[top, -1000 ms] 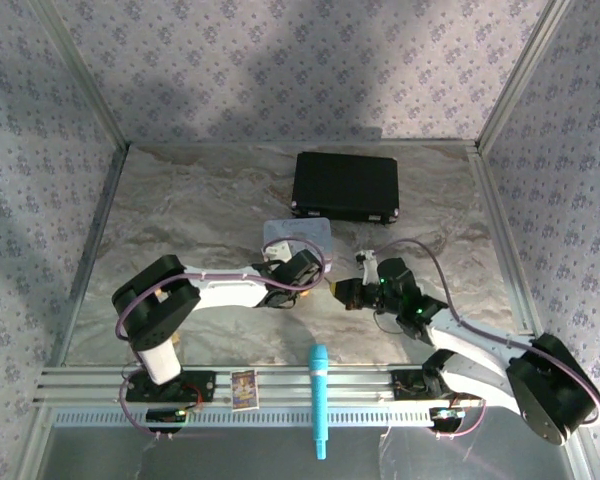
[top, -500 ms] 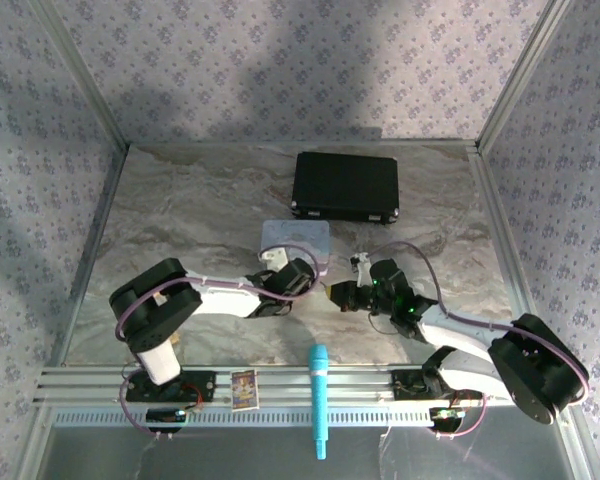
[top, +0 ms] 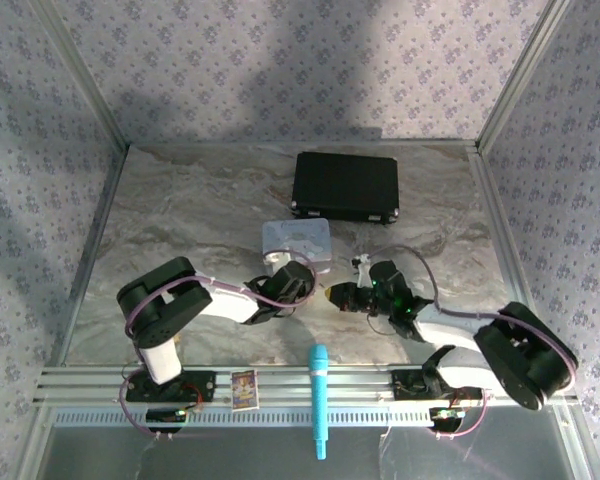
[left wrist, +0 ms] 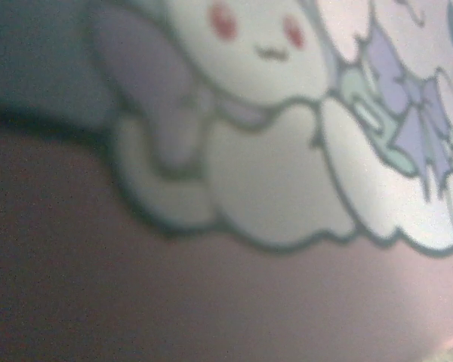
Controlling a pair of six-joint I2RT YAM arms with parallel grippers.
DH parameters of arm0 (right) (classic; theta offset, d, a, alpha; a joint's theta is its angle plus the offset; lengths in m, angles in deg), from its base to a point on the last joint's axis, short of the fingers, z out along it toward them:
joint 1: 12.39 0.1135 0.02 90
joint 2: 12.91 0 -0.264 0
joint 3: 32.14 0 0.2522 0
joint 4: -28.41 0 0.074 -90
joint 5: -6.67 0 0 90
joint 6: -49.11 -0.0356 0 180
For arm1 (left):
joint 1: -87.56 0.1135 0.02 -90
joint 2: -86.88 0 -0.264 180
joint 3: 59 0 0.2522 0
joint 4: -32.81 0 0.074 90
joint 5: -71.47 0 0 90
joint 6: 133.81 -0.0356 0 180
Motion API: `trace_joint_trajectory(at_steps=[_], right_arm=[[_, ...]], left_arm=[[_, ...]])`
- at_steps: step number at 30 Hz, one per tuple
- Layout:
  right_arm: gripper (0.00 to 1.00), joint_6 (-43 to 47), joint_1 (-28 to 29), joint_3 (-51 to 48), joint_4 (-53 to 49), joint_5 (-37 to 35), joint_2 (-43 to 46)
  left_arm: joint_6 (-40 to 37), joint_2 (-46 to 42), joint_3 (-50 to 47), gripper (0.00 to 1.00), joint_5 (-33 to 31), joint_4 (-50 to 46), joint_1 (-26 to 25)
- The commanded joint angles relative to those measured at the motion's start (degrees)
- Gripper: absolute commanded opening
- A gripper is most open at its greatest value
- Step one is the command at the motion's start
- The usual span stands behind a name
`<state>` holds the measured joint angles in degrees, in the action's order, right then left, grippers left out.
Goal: Unlock the padlock with the key
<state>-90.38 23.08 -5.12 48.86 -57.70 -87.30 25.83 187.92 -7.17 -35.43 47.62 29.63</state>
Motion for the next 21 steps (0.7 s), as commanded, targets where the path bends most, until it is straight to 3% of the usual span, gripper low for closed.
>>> trace_joint_trajectory(at_steps=[1, 8, 11, 18, 21], right_arm=[[0.0, -9.12, -2.59, -1.7, 11.32, 10.89, -4.1], [0.0, -14.65, -5.1, -1.19, 16.12, 19.13, -6.97], [0.0, -14.09, -5.58, 0.64, 11.79, 21.43, -7.22], [0.0, -14.63, -7.92, 2.1, 11.49, 28.28, -12.2], [0.0, -17.47, -9.26, 2.34, 16.87, 31.84, -17.26]], left_arm=[[4.03, -2.14, -0.89, 0.0, 0.86, 1.03, 0.5], [14.02, -5.19, -2.72, 0.0, 0.79, 1.83, 2.27], [17.2, -5.1, -2.61, 0.0, 1.81, 2.97, 2.65], [21.27, -4.91, -3.18, 0.0, 2.15, 8.37, 2.73], [22.14, -4.44, -3.62, 0.0, 1.97, 11.01, 2.82]])
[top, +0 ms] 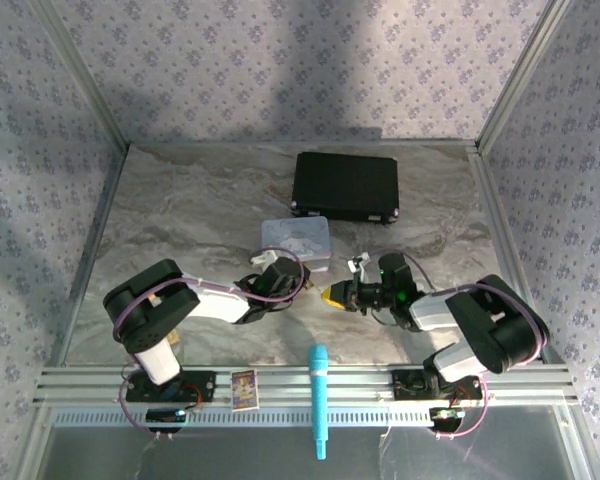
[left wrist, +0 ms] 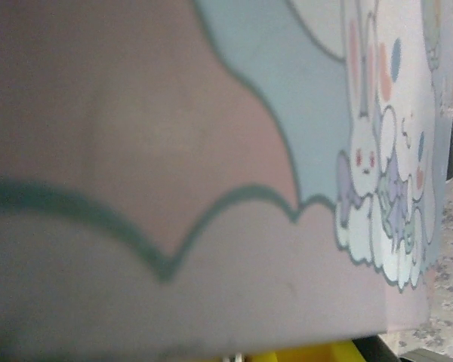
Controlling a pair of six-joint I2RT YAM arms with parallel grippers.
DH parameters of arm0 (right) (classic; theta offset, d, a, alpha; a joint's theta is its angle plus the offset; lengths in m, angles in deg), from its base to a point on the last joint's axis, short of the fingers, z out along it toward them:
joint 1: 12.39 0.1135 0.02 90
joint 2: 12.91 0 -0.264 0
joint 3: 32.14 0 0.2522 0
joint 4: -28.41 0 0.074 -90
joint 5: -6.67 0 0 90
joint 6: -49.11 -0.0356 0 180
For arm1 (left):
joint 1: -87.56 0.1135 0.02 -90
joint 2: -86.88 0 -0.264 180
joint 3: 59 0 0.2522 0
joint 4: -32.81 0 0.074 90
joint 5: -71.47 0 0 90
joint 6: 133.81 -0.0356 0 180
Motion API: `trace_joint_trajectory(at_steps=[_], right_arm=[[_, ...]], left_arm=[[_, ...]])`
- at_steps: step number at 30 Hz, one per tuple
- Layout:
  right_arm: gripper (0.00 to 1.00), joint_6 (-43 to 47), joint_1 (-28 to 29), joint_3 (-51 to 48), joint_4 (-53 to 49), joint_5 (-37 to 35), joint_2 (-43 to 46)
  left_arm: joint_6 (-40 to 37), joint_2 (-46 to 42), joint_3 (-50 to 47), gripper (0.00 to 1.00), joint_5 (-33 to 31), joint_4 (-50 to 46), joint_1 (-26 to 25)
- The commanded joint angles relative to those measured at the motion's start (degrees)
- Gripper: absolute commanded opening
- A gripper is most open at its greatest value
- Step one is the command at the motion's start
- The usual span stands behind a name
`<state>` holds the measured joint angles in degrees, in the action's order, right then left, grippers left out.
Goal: Unlock the padlock with the key
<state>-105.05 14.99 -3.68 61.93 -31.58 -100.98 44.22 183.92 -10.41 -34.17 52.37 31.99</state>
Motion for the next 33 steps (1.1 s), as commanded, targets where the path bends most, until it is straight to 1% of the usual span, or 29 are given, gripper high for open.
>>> trace_joint_trajectory(at_steps=[1, 2, 4, 6, 9, 11, 23, 29, 31, 33], right_arm=[[0.0, -4.02, -1.83, 0.71, 5.91, 6.55, -4.74], [0.0, -5.02, -2.66, 0.72, 7.17, 7.37, -5.71], [0.0, -4.61, -3.66, 1.25, 6.01, 8.26, -6.31], [0.0, -4.13, -4.1, 2.05, 5.2, 9.01, -6.32], [0.0, -4.04, -4.21, 2.98, 4.61, 9.16, -6.34], [0.0, -3.94, -4.3, 3.56, 4.29, 9.25, -7.18], [0.0, -7.51, -5.22, 5.12, 11.41, 8.62, -11.56], [0.0, -7.74, -4.17, 5.86, 11.53, 8.57, -12.21], [0.0, -7.08, -4.17, 5.7, 10.79, 8.2, -12.34], [0.0, -7.67, -4.17, 5.8, 12.32, 8.28, -13.16]], left_arm=[[3.94, -0.29, -0.42, 0.0, 0.49, 6.4, 0.42], [4.33, -0.04, -0.78, 0.0, -0.04, 7.52, 0.38], [4.41, 0.99, -1.75, 0.0, -0.95, 12.31, 0.29], [4.4, 1.82, -1.88, 0.0, -1.01, 14.33, 0.28], [4.68, 2.54, -1.13, 0.0, -0.49, 13.73, 0.28], [4.55, 3.21, -1.15, 0.0, -0.53, 15.24, 0.2], [4.08, 1.66, -1.37, 0.0, -0.84, 13.83, 0.2], [5.44, 2.98, -1.77, 0.0, 0.17, 17.3, 0.11], [5.54, 2.77, -1.9, 0.0, 0.17, 17.89, 0.11], [5.04, 2.42, -1.79, 0.0, 0.22, 17.38, 0.01]])
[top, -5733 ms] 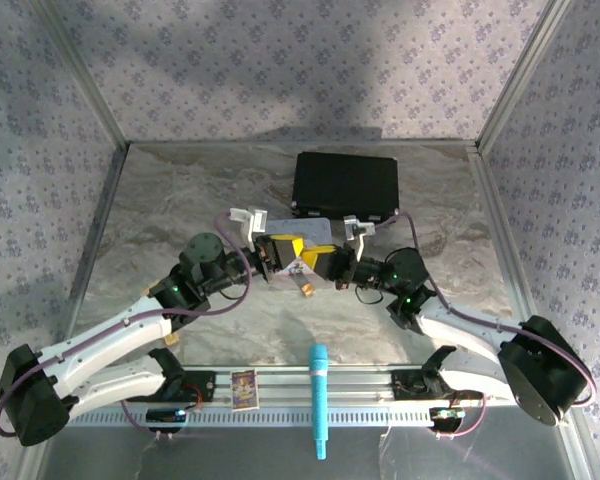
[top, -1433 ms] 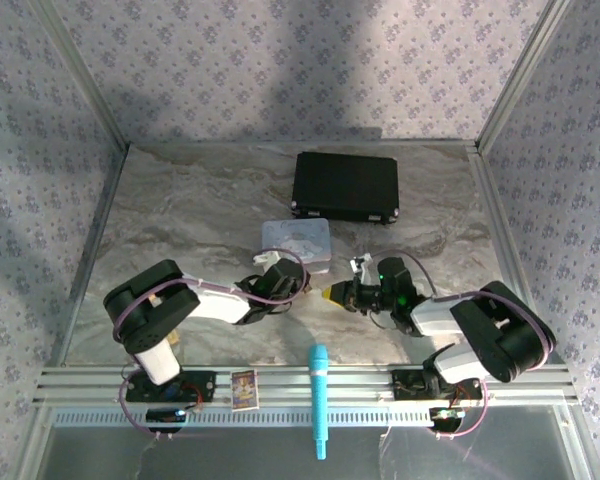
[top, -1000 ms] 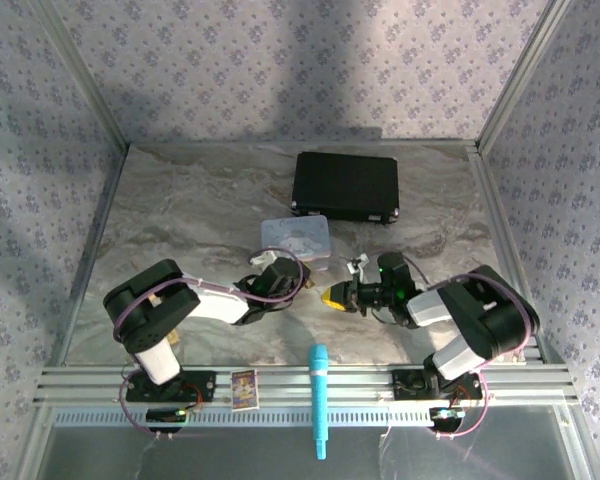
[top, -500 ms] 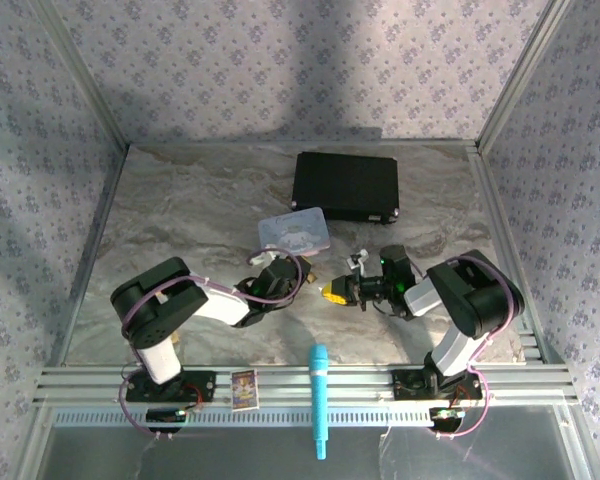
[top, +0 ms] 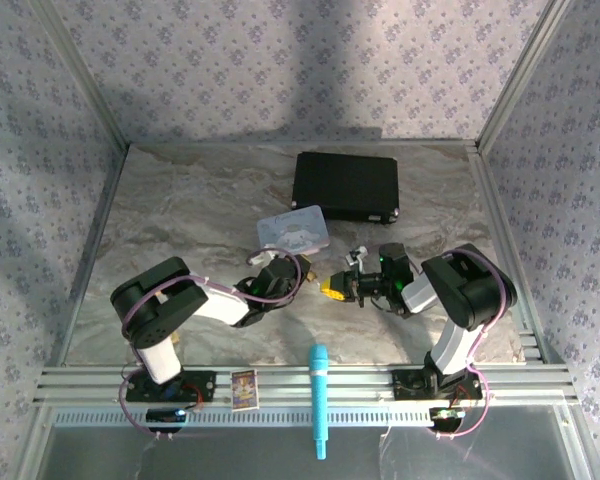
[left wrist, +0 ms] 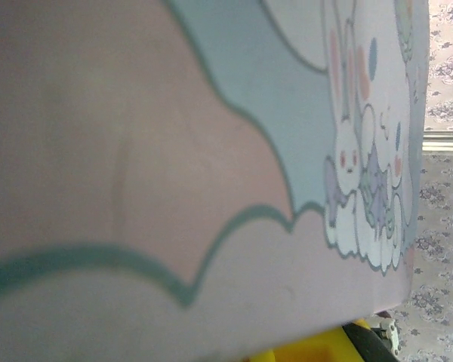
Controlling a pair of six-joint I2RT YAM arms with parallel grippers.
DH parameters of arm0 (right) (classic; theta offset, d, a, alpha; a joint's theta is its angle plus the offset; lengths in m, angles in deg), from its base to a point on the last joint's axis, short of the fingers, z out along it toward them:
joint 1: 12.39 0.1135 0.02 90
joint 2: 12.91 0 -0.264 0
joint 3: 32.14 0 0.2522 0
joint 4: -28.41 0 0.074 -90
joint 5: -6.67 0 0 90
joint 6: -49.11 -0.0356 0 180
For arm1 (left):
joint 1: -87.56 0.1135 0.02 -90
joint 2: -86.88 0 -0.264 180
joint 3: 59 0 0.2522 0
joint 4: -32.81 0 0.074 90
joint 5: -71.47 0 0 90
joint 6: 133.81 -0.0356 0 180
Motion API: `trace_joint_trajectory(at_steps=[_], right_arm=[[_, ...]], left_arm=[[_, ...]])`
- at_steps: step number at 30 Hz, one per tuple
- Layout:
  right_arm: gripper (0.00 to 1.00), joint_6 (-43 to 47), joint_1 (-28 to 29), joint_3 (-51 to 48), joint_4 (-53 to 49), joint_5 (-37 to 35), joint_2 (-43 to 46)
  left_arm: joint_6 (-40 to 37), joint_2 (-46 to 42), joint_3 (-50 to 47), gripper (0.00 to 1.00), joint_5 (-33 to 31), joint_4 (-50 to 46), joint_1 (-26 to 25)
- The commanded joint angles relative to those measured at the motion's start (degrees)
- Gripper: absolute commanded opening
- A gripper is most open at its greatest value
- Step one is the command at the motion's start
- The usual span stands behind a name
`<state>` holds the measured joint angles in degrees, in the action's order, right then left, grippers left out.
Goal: Unlock the padlock with the key
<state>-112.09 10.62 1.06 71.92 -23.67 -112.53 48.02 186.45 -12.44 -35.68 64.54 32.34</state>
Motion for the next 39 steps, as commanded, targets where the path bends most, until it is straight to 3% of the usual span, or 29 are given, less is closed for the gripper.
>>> trace_joint_trajectory(at_steps=[1, 9, 14, 25, 29, 39], right_arm=[[0.0, -1.4, 0.12, 1.19, 3.63, 0.33, -2.02], [0.0, -3.11, 0.54, 2.08, 6.86, 0.05, -4.11], [0.0, -8.28, 0.2, 1.3, 15.18, 0.18, -6.45], [0.0, -9.23, -2.33, 3.19, 14.85, 3.15, -8.05], [0.0, -7.82, -2.77, 3.2, 13.3, 3.44, -8.57], [0.0, -4.74, -4.32, 2.0, 11.05, 3.47, -9.8]], left_arm=[[1.28, -0.16, 0.25, 0.0, 1.78, 5.2, -0.39], [1.59, 1.15, 0.49, 0.0, 2.99, 6.86, -1.34], [2.39, 1.9, 0.28, 0.0, 2.38, 6.45, -3.08], [0.08, 3.61, -0.86, 0.0, 3.53, 13.63, -3.51], [0.36, 2.02, -1.02, 0.0, 2.54, 9.24, -3.53], [0.91, 2.05, -0.28, 0.0, 3.64, 9.55, -3.57]])
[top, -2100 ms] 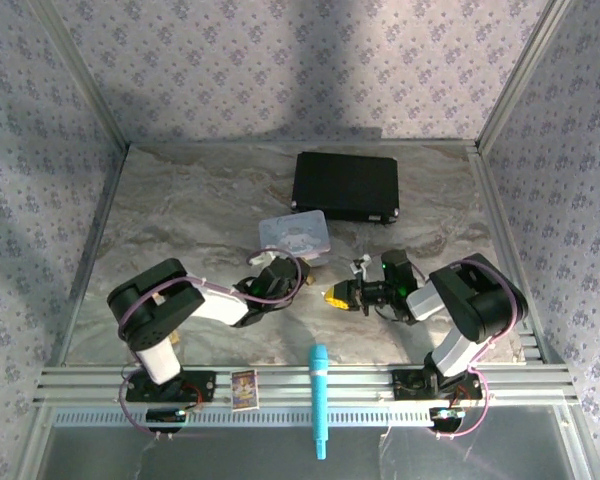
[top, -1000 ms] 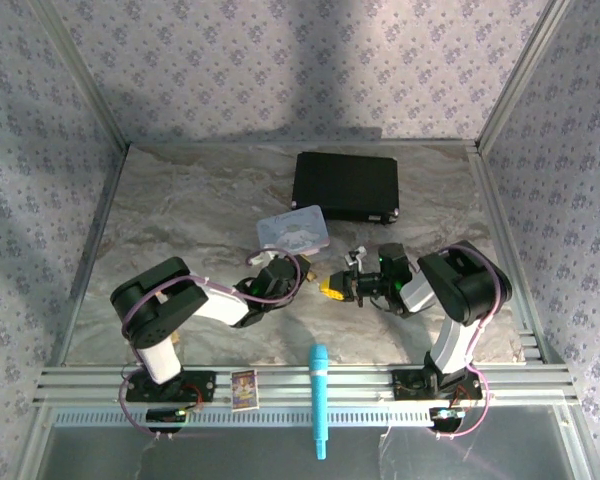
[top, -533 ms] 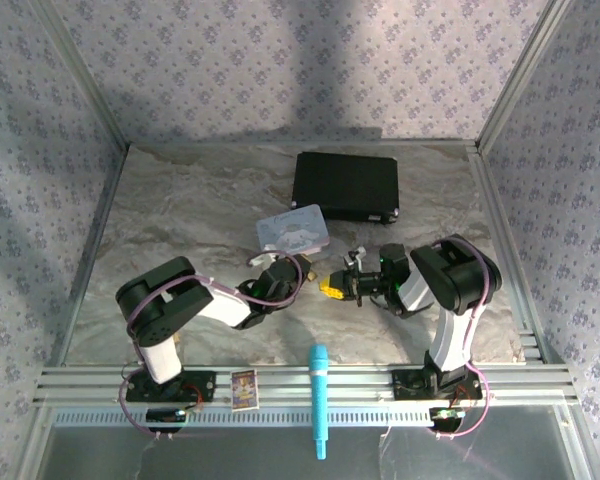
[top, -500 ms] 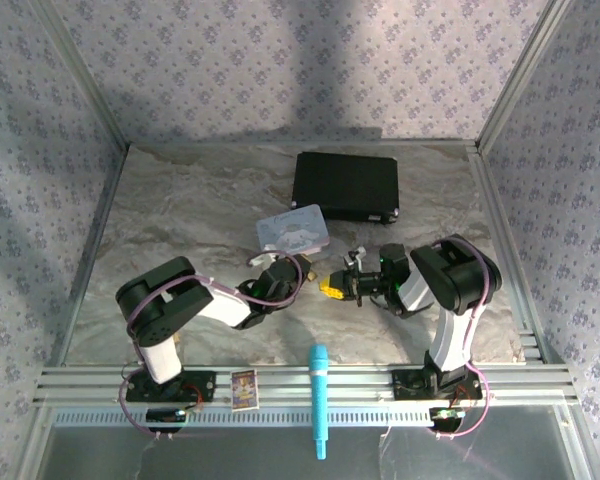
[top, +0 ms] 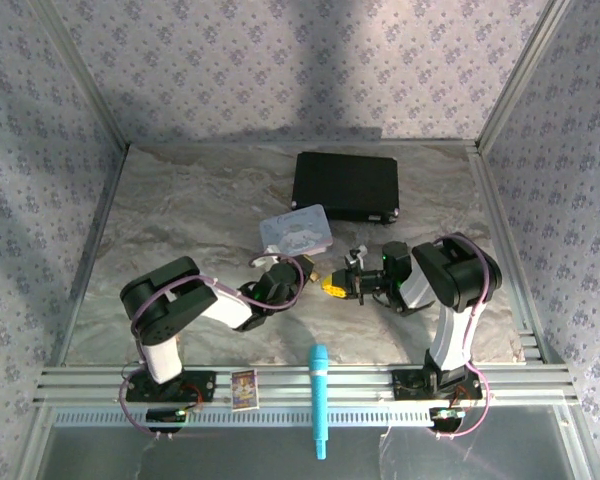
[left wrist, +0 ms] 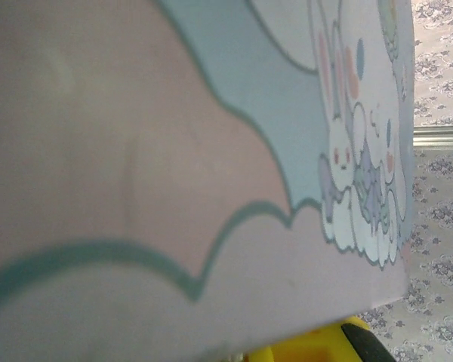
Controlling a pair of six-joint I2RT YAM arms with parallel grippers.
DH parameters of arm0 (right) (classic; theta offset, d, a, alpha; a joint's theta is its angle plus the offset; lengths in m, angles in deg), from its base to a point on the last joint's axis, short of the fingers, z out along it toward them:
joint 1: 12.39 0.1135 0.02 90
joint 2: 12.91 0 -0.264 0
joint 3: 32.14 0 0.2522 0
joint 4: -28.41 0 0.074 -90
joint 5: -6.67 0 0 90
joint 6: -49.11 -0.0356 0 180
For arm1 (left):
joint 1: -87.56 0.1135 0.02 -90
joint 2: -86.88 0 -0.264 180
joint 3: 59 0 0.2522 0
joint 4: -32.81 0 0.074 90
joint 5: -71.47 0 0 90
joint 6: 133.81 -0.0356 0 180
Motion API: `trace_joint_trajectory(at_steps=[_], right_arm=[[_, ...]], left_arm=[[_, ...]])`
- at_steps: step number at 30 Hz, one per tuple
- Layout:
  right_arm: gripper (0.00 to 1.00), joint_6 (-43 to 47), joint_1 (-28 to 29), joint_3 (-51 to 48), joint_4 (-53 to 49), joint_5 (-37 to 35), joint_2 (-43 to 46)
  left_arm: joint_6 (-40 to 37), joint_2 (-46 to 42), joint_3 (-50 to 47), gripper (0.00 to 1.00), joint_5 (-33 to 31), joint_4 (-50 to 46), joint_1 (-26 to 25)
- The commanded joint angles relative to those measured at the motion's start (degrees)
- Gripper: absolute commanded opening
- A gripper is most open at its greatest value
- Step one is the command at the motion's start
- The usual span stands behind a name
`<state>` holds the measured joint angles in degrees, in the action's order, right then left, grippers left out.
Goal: Unlock the padlock with the key
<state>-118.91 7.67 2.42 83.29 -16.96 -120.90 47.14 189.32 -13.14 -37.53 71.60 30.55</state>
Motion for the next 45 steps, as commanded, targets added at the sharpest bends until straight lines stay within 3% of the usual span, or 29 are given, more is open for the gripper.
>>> trace_joint_trajectory(at_steps=[1, 25, 33, 41, 45], right_arm=[[0.0, 2.05, -1.41, 0.75, -0.04, -3.18, -1.44], [0.0, 9.61, -5.37, 0.91, -4.73, 1.48, -1.43], [0.0, 19.02, -6.95, 2.41, -17.19, 4.21, 2.24], [0.0, 21.74, -8.51, 2.96, -20.57, 4.44, 3.15], [0.0, 26.28, -8.92, 4.19, -27.24, 4.43, 4.51]], left_arm=[[1.98, -0.54, 0.43, 0.0, 5.56, 3.12, -1.78], [2.65, -0.37, 0.85, 0.0, 7.54, 3.06, -1.87], [3.82, 0.85, 0.62, 0.0, 9.54, 6.61, -1.7], [3.96, 0.47, 0.17, 0.0, 10.2, 6.46, -1.59], [3.88, 0.49, 0.42, 0.0, 10.25, 5.89, -1.52]])
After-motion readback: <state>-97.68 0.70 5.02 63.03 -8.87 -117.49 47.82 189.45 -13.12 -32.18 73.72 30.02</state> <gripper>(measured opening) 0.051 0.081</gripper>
